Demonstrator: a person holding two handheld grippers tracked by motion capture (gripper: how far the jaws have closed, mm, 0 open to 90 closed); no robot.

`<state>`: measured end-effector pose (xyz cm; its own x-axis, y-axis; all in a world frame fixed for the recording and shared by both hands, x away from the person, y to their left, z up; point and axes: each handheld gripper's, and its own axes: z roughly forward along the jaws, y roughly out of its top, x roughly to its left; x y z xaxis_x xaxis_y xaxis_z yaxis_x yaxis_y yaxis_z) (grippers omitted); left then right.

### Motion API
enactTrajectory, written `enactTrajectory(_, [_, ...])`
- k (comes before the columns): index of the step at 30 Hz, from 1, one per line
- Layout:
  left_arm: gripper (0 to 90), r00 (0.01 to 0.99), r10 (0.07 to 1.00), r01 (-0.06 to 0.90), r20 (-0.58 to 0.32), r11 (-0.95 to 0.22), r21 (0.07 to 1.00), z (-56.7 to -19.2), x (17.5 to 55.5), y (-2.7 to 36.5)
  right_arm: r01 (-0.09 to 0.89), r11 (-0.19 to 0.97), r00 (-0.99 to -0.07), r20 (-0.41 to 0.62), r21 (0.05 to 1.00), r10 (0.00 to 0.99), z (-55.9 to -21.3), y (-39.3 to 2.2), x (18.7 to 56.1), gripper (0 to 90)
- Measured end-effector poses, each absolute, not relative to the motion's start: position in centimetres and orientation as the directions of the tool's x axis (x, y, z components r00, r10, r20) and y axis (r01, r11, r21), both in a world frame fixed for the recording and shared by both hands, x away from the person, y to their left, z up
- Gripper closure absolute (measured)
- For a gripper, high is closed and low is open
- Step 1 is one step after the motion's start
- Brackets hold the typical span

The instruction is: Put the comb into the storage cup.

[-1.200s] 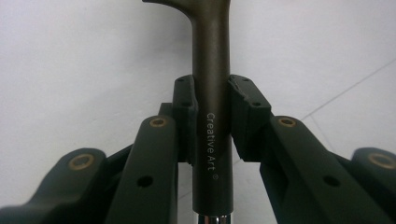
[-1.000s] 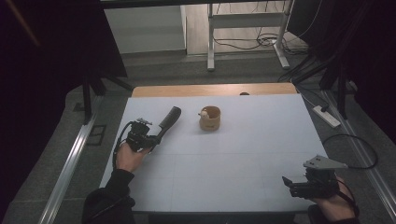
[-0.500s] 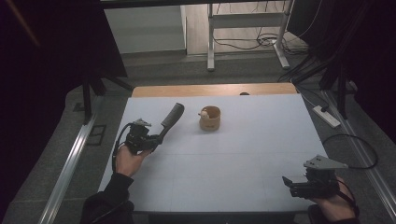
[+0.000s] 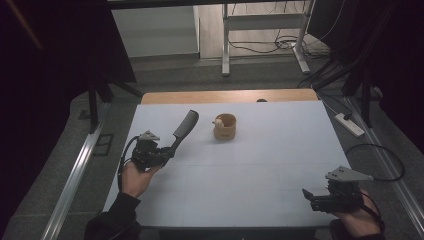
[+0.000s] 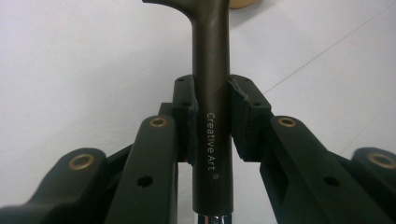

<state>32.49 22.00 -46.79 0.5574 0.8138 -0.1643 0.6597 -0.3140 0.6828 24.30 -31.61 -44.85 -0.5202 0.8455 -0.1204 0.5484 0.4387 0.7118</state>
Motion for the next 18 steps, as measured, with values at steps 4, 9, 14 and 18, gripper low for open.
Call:
enactTrajectory(4, [72.2,0.567,0.808,0.646,-0.160,-0.315,0.695,-46.5,31.7,21.8,0.548,0.436,-0.520,-0.117,0.714,0.846,-44.8,-31.6,24.3,2.4])
enactTrajectory(9, [72.2,0.586,0.797,0.618,-0.146,-0.323,0.717,-46.1,30.7,21.5,0.548,0.433,-0.521,-0.112,0.716,0.846,-44.8,-31.7,24.3,2.4])
enactTrajectory(14, [72.2,0.606,0.783,0.595,-0.141,-0.329,0.733,-45.9,29.9,21.1,0.546,0.432,-0.524,-0.109,0.718,0.845,-44.8,-31.7,24.3,2.3])
enactTrajectory(18, [72.2,0.619,0.772,0.582,-0.142,-0.330,0.743,-45.7,29.3,20.8,0.546,0.432,-0.527,-0.107,0.718,0.843,-44.8,-31.7,24.3,2.3])
